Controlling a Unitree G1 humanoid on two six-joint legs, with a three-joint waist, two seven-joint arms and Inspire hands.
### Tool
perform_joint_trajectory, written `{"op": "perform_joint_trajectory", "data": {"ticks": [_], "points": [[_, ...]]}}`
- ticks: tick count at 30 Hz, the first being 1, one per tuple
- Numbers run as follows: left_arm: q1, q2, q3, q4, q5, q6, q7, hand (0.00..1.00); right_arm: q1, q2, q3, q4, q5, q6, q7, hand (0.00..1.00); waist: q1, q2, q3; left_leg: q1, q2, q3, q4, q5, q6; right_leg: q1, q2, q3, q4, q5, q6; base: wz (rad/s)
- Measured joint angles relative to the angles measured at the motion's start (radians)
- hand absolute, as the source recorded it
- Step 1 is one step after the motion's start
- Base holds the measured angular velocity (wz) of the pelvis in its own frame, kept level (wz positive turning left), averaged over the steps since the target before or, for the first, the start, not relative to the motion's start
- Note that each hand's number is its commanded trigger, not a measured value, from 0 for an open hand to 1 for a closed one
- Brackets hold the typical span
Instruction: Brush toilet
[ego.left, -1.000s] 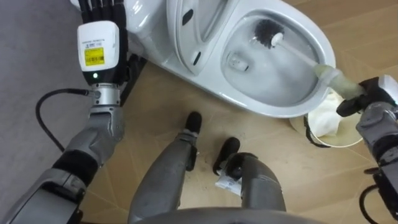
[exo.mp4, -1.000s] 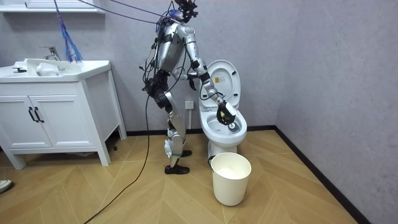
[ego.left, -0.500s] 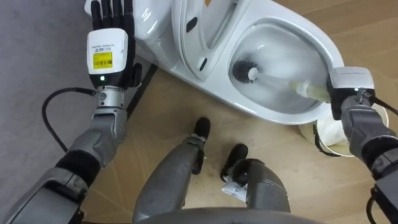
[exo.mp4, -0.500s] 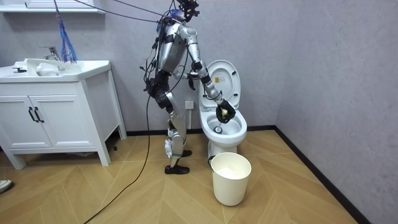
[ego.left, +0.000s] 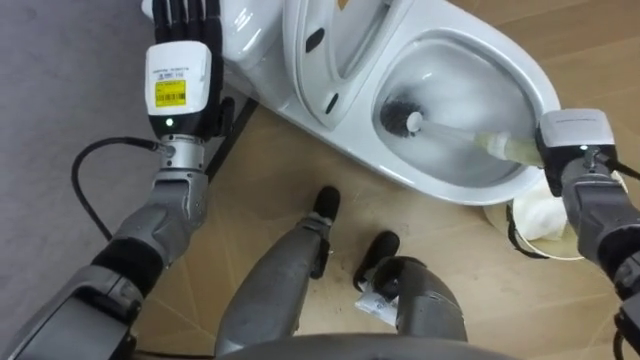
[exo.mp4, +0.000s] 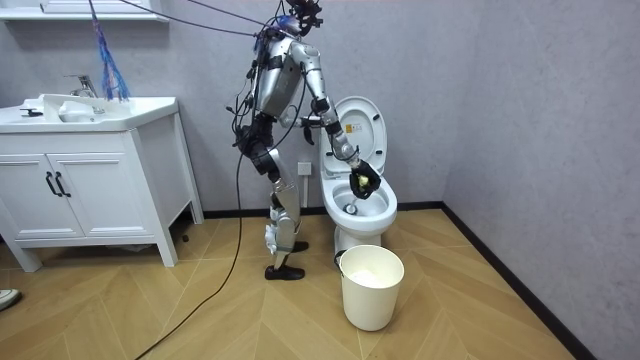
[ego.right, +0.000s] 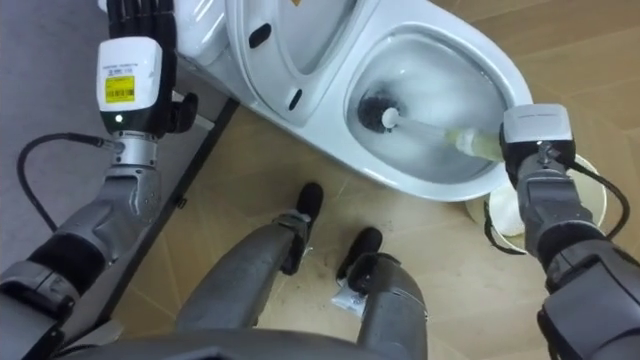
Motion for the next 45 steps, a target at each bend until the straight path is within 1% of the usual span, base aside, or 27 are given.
{"op": "perform_joint_trajectory", "data": {"ticks": [2,6,9,10,11,12,13,15,17,18,21,22,23,25,26,27,28,30,32,35,38,40,41,42,43,44,45], "points": [[-0.003,0.002,-0.001,-0.011,-0.005,0.0,0.0,0.0,-0.023,-0.002,-0.002,0.024,0.016,-0.007,-0.001,1.0,-0.002,-0.002,0.0001,-0.014,-0.005,0.001,0.009,-0.001,0.001,-0.018,-0.008,0.003,0.021,-0.008,0.0,0.06],[-0.01,0.008,0.01,-0.035,-0.005,-0.003,-0.003,0.0,-0.087,-0.006,-0.041,0.064,0.096,-0.042,-0.001,1.0,-0.008,-0.014,0.0065,-0.041,-0.015,0.0,0.019,0.004,0.001,-0.057,-0.023,0.007,0.064,-0.019,-0.002,0.06],[-0.011,0.02,0.013,-0.037,-0.001,-0.005,-0.004,0.0,-0.116,-0.005,-0.072,0.063,0.093,-0.043,-0.001,1.0,-0.014,-0.026,0.0101,-0.044,-0.014,0.003,0.032,0.003,0.001,-0.056,-0.023,0.007,0.064,-0.021,-0.002,0.0],[-0.013,0.023,0.016,-0.04,0.0,-0.005,-0.004,0.0,-0.126,-0.004,-0.074,0.061,0.071,-0.043,-0.001,1.0,-0.015,-0.027,0.0084,-0.043,-0.013,0.004,0.034,0.003,0.001,-0.056,-0.023,0.007,0.065,-0.021,-0.002,-0.04],[-0.013,0.024,0.02,-0.042,0.0,-0.006,-0.003,0.0,-0.134,-0.003,-0.074,0.059,0.056,-0.042,-0.001,1.0,-0.016,-0.029,0.0093,-0.043,-0.013,0.003,0.037,0.003,0.001,-0.055,-0.024,0.006,0.067,-0.021,-0.003,0.0],[-0.019,0.025,0.019,-0.042,0.0,-0.006,-0.003,0.0,-0.147,0.002,-0.07,0.055,0.034,-0.035,-0.001,1.0,-0.015,-0.037,0.013,-0.042,-0.013,0.003,0.041,0.003,0.001,-0.054,-0.025,0.006,0.072,-0.022,-0.004,0.0],[-0.021,0.025,0.015,-0.042,0.0,-0.006,-0.003,0.0,-0.156,0.014,-0.07,0.046,0.001,-0.019,0.0,1.0,-0.015,-0.044,0.0142,-0.042,-0.012,0.003,0.045,0.002,0.0,-0.053,-0.025,0.006,0.074,-0.022,-0.004,0.0],[-0.026,0.025,0.013,-0.041,0.001,-0.005,-0.004,0.0,-0.157,0.022,-0.068,0.007,-0.063,-0.004,0.015,1.0,-0.012,-0.052,0.0179,-0.038,-0.011,0.002,0.046,0.002,-0.001,-0.049,-0.023,0.006,0.072,-0.022,-0.005,-0.03],[-0.029,0.025,0.01,-0.041,0.003,-0.006,-0.01,0.0,-0.157,0.028,-0.042,-0.021,-0.093,0.01,0.038,1.0,0.003,-0.055,0.0199,-0.033,-0.006,0.001,0.045,-0.003,-0.005,-0.041,-0.014,0.009,0.058,-0.015,-0.005,-0.12],[-0.026,0.027,0.009,-0.041,0.003,-0.007,-0.012,0.0,-0.156,0.044,-0.024,-0.03,-0.113,0.023,0.05,1.0,0.01,-0.055,0.0198,-0.027,0.002,0.002,0.046,-0.009,-0.006,-0.028,-0.003,0.008,0.04,-0.008,-0.006,-0.12],[-0.02,0.036,-0.003,-0.044,0.003,-0.013,-0.015,0.0,-0.147,0.066,0.02,-0.09,-0.17,0.057,0.092,1.0,0.02,-0.053,0.0188,-0.022,0.006,-0.003,0.044,-0.011,-0.008,-0.017,0.007,0.006,0.023,-0.003,-0.005,-0.04],[-0.018,0.037,-0.011,-0.044,0.001,-0.013,-0.015,0.0,-0.146,0.077,0.023,-0.098,-0.195,0.071,0.101,1.0,0.024,-0.047,0.0166,-0.019,0.006,-0.007,0.044,-0.01,-0.007,-0.011,0.01,0.003,0.014,-0.001,-0.006,0.0],[-0.016,0.035,-0.014,-0.043,0.0,-0.014,-0.015,0.0,-0.145,0.088,0.026,-0.097,-0.197,0.08,0.105,1.0,0.025,-0.043,0.0173,-0.014,0.008,-0.011,0.044,-0.01,-0.006,-0.001,0.013,-0.001,0.006,0.001,-0.006,0.09],[0.008,0.034,-0.029,-0.039,0.0,-0.014,-0.017,0.0,-0.118,0.1,0.043,-0.104,-0.197,0.103,0.125,1.0,0.027,-0.03,0.012,0.01,0.009,-0.029,0.044,-0.016,-0.009,0.042,0.027,-0.011,-0.027,0.003,-0.002,0.16],[0.015,0.034,-0.029,-0.039,0.0,-0.015,-0.016,0.0,-0.11,0.101,0.043,-0.11,-0.196,0.109,0.133,1.0,0.027,-0.028,0.0107,0.016,0.01,-0.031,0.044,-0.02,-0.01,0.051,0.029,-0.015,-0.034,0.003,-0.002,0.09],[0.028,0.032,-0.029,-0.038,0.0,-0.015,-0.016,0.0,-0.098,0.102,0.043,-0.122,-0.196,0.114,0.15,1.0,0.029,-0.019,0.0076,0.024,0.011,-0.034,0.044,-0.025,-0.01,0.068,0.04,-0.012,-0.053,0.006,0.001,0.04],[0.041,0.031,-0.027,-0.038,-0.001,-0.016,-0.016,0.0,-0.08,0.099,0.043,-0.147,-0.196,0.126,0.161,1.0,0.029,-0.009,0.001,0.026,0.012,-0.037,0.044,-0.029,-0.012,0.078,0.048,-0.012,-0.068,0.008,0.002,0.0],[0.059,0.03,-0.03,-0.047,-0.008,-0.017,-0.016,0.0,-0.057,0.094,0.043,-0.167,-0.195,0.138,0.163,1.0,0.028,0.004,-0.0065,0.027,0.018,-0.039,0.044,-0.033,-0.013,0.085,0.054,-0.016,-0.079,0.012,0.002,0.02],[0.069,0.029,-0.028,-0.055,-0.021,-0.017,-0.01,0.0,-0.052,0.094,0.045,-0.167,-0.187,0.148,0.163,1.0,0.029,0.007,-0.0077,0.025,0.021,-0.031,0.042,-0.035,-0.014,0.084,0.057,-0.012,-0.078,0.013,-0.001,-0.04],[0.078,0.031,-0.022,-0.056,-0.026,-0.015,-0.005,0.0,-0.052,0.083,0.049,-0.165,-0.164,0.148,0.158,1.0,0.032,0.007,-0.008,0.025,0.023,-0.027,0.037,-0.038,-0.019,0.081,0.058,-0.012,-0.078,0.011,-0.008,-0.03],[0.08,0.029,-0.027,-0.061,-0.038,-0.007,-0.001,0.0,-0.068,0.072,0.057,-0.11,-0.063,0.141,0.138,1.0,0.041,0.006,-0.0074,0.025,0.026,-0.019,0.031,-0.038,-0.021,0.073,0.056,-0.007,-0.069,0.008,-0.012,-0.03],[0.08,0.032,-0.028,-0.069,-0.04,-0.004,-0.001,0.0,-0.08,0.065,0.041,-0.042,0.044,0.105,0.12,1.0,0.043,-0.001,-0.0035,0.019,0.021,-0.009,0.03,-0.038,-0.021,0.048,0.037,0.0,-0.03,-0.01,-0.011,0.0],[0.08,0.034,-0.028,-0.074,-0.041,-0.004,-0.001,0.0,-0.082,0.06,0.034,-0.03,0.072,0.095,0.115,1.0,0.043,-0.002,-0.0031,0.014,0.019,-0.009,0.031,-0.037,-0.02,0.042,0.033,-0.002,-0.024,-0.012,-0.012,0.1],[0.081,0.035,-0.028,-0.09,-0.048,-0.002,-0.001,0.0,-0.09,0.053,0.017,-0.005,0.145,0.077,0.106,1.0,0.04,-0.004,-0.0018,0.003,0.017,-0.009,0.032,-0.034,-0.019,0.032,0.029,-0.007,-0.018,-0.014,-0.013,0.09],[0.087,0.034,-0.025,-0.109,-0.049,0.003,-0.001,0.0,-0.101,0.053,-0.018,0.023,0.199,0.061,0.101,1.0,0.034,-0.01,0.0015,-0.004,0.014,-0.008,0.032,-0.03,-0.018,0.019,0.023,-0.005,-0.006,-0.017,-0.013,0.08],[0.089,0.033,-0.021,-0.117,-0.049,0.006,0.0,0.0,-0.107,0.054,-0.039,0.034,0.224,0.056,0.099,1.0,0.03,-0.013,0.0035,-0.007,0.012,-0.007,0.032,-0.028,-0.018,0.014,0.019,-0.004,0.001,-0.02,-0.013,0.11],[0.09,0.032,-0.015,-0.127,-0.048,0.01,0.004,0.0,-0.12,0.053,-0.071,0.058,0.272,0.049,0.089,1.0,0.021,-0.021,0.0079,-0.013,0.004,-0.008,0.032,-0.021,-0.017,0.003,0.009,-0.006,0.016,-0.027,-0.012,0.09]]}}
